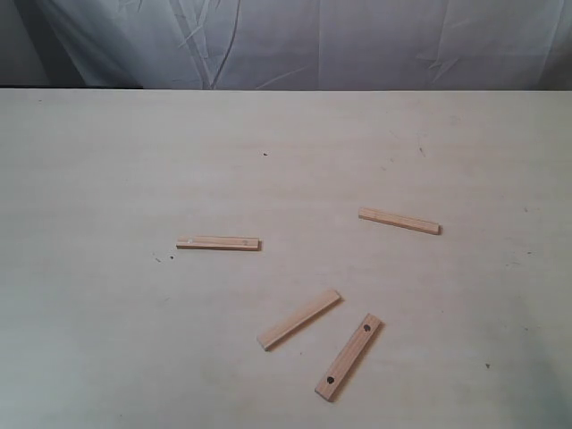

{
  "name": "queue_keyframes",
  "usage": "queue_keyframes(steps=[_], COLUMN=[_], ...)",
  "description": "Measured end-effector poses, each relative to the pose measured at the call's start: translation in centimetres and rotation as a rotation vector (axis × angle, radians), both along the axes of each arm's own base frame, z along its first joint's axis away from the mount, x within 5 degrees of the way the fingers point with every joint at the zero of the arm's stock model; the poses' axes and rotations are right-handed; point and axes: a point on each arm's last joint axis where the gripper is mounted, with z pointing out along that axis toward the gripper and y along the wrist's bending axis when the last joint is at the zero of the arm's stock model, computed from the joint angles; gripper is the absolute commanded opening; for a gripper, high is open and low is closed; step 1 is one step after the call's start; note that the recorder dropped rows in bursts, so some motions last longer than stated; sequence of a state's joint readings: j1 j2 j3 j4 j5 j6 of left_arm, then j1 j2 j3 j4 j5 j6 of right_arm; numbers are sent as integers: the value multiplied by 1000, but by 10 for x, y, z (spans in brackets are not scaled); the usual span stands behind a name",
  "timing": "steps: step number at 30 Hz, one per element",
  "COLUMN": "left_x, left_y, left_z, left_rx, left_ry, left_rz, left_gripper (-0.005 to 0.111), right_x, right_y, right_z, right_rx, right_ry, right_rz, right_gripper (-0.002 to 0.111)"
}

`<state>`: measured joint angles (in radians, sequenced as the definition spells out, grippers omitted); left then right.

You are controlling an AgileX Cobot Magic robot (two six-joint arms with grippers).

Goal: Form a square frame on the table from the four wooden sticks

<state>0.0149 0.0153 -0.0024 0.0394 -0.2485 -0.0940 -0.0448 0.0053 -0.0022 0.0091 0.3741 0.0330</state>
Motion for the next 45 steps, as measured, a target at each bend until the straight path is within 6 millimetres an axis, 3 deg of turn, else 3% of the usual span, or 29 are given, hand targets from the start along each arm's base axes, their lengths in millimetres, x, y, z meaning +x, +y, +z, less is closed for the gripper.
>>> queue_keyframes(steps=[4, 10, 14, 21, 25, 30, 39, 45], left_x=[0, 10, 35, 92, 128, 166, 197, 206], left_y=[0, 1, 3, -4, -14, -32, -125, -191], left_z=[15, 72, 97, 100, 93, 64, -5, -17], left_rx=[8, 46, 55, 87, 81, 133, 305, 413], left_ry=[-8, 182, 427, 869, 1037, 1211, 1454, 1470], left_rz=[3, 26, 37, -78, -204, -311, -554, -642], left_gripper=[0, 0, 0, 0, 0, 0, 0, 0], right_x=[0, 0, 0, 0, 0, 0, 0, 0], right_y=[0, 0, 0, 0, 0, 0, 0, 0], right_z=[0, 0, 0, 0, 0, 0, 0, 0], right_rx=[0, 0, 0, 0, 0, 0, 0, 0], right_ry=[0, 0, 0, 0, 0, 0, 0, 0], right_rz=[0, 0, 0, 0, 0, 0, 0, 0], right_gripper=[0, 0, 0, 0, 0, 0, 0, 0])
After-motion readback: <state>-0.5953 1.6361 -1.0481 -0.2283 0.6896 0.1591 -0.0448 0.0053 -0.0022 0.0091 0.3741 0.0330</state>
